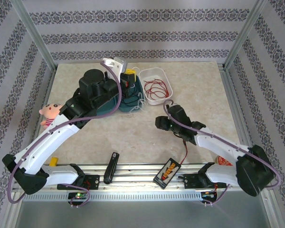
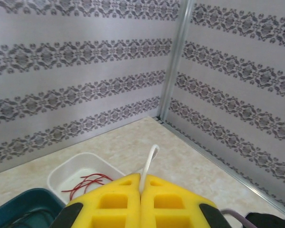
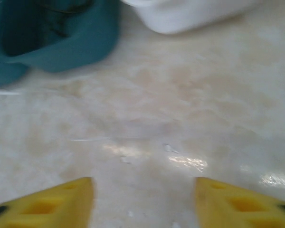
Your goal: Untangle the cables
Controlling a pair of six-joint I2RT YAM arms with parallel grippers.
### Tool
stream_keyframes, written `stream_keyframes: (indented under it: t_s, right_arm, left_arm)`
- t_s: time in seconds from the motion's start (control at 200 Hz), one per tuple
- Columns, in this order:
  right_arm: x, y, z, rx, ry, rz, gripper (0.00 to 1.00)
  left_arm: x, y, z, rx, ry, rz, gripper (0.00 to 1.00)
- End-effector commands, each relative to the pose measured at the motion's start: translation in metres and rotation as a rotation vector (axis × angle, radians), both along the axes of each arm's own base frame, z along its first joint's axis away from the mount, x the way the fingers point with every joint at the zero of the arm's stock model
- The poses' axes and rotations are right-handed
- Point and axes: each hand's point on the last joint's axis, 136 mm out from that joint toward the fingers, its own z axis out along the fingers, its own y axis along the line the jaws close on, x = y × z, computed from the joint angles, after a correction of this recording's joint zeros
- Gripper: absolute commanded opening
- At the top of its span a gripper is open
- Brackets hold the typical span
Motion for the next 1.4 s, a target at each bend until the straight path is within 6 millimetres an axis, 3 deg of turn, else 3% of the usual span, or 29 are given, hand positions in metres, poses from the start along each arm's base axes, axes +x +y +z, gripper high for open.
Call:
stream_keyframes:
  t_s: [0.0, 0.05, 0.12, 0.25, 0.415, 0.62, 0.829, 0.924, 0.999, 1.074, 1.234, 1.394]
  right_arm:
    - [0.002, 0.012, 0.03, -0.002, -0.207, 0.053, 0.79]
    - [0.003, 0.014, 0.036, 0.004, -0.262, 0.049, 0.9]
    - [0.008, 0.016, 0.043, 0.005, -0.318, 0.033, 0.98]
    - [0.024, 0.021, 0.043, -0.033, -0.355, 0.006, 0.98]
    - [0.044, 0.007, 0.011, -0.1, -0.292, -0.125, 0.69]
    - [0.048, -0.009, -0.019, -0.124, -0.233, -0.209, 0.47]
    - [0.047, -0.01, -0.031, -0.124, -0.18, -0.195, 0.3]
    - [0.042, 0.002, -0.024, -0.072, -0.195, -0.126, 0.31]
    - [0.031, 0.011, -0.011, -0.048, -0.254, -0.055, 0.39]
    - [0.022, 0.01, 0.0, -0.043, -0.312, -0.026, 0.48]
    - [0.006, -0.001, 0.017, -0.016, -0.385, -0.01, 0.56]
    - [-0.011, 0.006, 0.049, 0.064, -0.492, 0.059, 0.69]
  left_arm:
    - [-0.01, -0.018, 0.018, -0.07, -0.017, -0.096, 0.0]
    - [-0.01, -0.022, 0.018, -0.083, -0.012, -0.116, 0.0]
    - [-0.013, -0.028, 0.02, -0.103, -0.006, -0.152, 0.0]
    - [-0.018, -0.039, 0.023, -0.134, 0.008, -0.219, 0.0]
    - [-0.026, -0.039, 0.034, -0.157, -0.007, -0.254, 0.0]
    - [-0.04, -0.028, 0.053, -0.176, -0.07, -0.256, 0.0]
    - [-0.045, -0.015, 0.069, -0.174, -0.125, -0.218, 0.0]
    - [-0.041, -0.01, 0.071, -0.167, -0.133, -0.184, 0.0]
    - [-0.036, -0.014, 0.068, -0.159, -0.118, -0.181, 0.0]
    - [-0.033, -0.019, 0.065, -0.155, -0.104, -0.195, 0.0]
    - [-0.029, -0.029, 0.062, -0.153, -0.086, -0.224, 0.0]
    - [-0.03, -0.03, 0.064, -0.16, -0.09, -0.235, 0.0]
